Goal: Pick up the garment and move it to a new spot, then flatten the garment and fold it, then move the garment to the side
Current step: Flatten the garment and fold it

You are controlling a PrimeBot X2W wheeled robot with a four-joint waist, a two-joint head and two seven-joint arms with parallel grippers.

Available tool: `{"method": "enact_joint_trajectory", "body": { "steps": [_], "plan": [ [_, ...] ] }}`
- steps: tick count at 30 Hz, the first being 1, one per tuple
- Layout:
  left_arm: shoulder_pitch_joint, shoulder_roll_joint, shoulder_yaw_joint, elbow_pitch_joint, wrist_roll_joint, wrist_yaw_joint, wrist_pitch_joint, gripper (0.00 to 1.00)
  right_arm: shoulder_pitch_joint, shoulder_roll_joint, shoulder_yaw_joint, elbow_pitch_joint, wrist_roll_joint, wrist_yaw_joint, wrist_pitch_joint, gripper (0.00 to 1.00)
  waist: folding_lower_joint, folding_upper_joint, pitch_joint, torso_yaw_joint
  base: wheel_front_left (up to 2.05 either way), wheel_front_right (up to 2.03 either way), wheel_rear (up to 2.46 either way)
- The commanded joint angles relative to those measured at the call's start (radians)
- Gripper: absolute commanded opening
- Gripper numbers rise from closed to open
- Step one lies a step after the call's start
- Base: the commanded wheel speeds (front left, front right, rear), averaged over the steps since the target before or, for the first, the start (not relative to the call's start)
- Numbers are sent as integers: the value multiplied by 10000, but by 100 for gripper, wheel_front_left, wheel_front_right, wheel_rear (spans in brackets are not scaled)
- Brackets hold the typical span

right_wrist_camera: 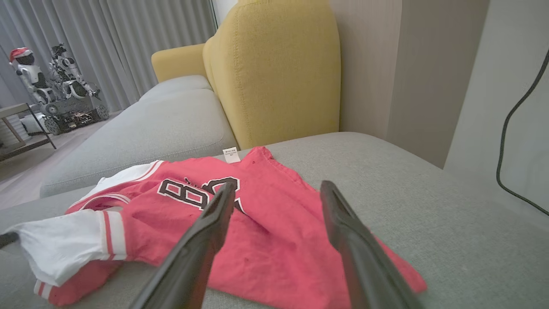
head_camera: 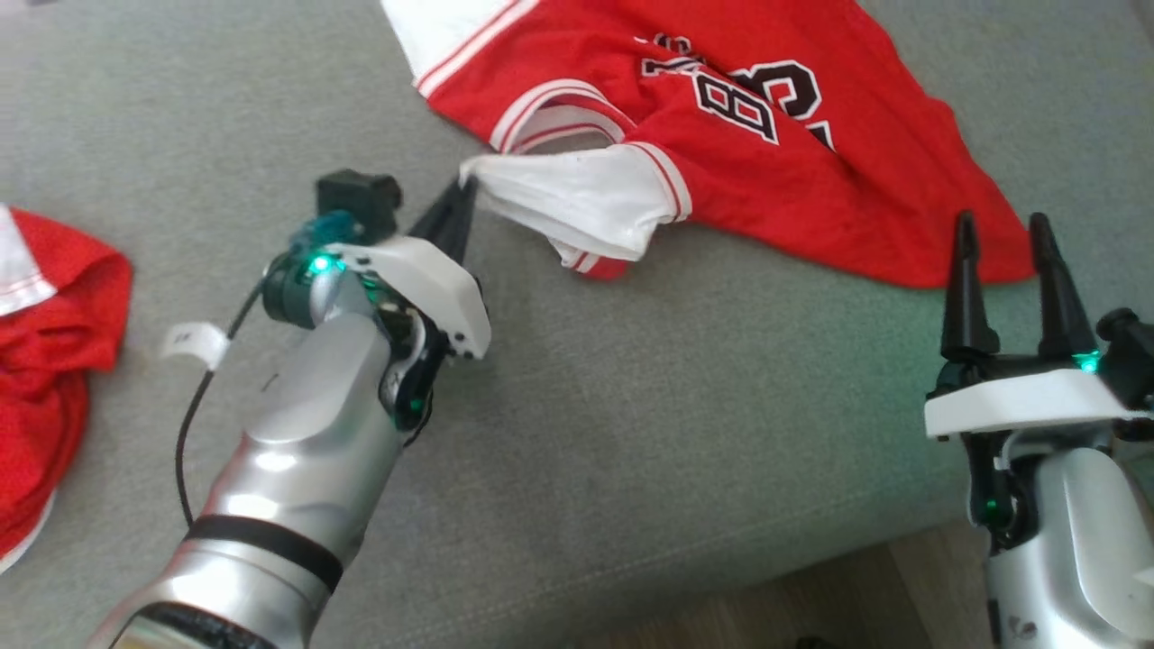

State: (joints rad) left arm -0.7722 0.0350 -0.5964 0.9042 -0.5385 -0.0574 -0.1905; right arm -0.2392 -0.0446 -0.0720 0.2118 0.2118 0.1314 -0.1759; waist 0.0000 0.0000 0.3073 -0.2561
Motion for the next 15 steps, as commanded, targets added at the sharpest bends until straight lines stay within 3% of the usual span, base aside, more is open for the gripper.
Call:
{"method": "enact_joint_trajectory", "body": {
  "steps": [1,7,10,15],
  "plan": [
    [-300,154,378,-373,-92,93,-208,0,-296,-57,131,-251,-86,-7,-27,100,0,0,-164,154,0,0,0],
    [-122,531,1315,-1654,-186,648,-687,0,-200,-57,-182,-111,-287,-7,106,100,0,0,-764,708,0,0,0],
    [342,907,2017,-3479,137,860,-707,0,-81,-57,-402,116,-371,-7,334,100,0,0,-1150,1062,0,0,0],
    [1676,1321,1763,-4747,395,911,-474,0,153,-57,-793,853,-155,-7,749,100,0,0,-1461,1302,0,0,0]
  ]
}}
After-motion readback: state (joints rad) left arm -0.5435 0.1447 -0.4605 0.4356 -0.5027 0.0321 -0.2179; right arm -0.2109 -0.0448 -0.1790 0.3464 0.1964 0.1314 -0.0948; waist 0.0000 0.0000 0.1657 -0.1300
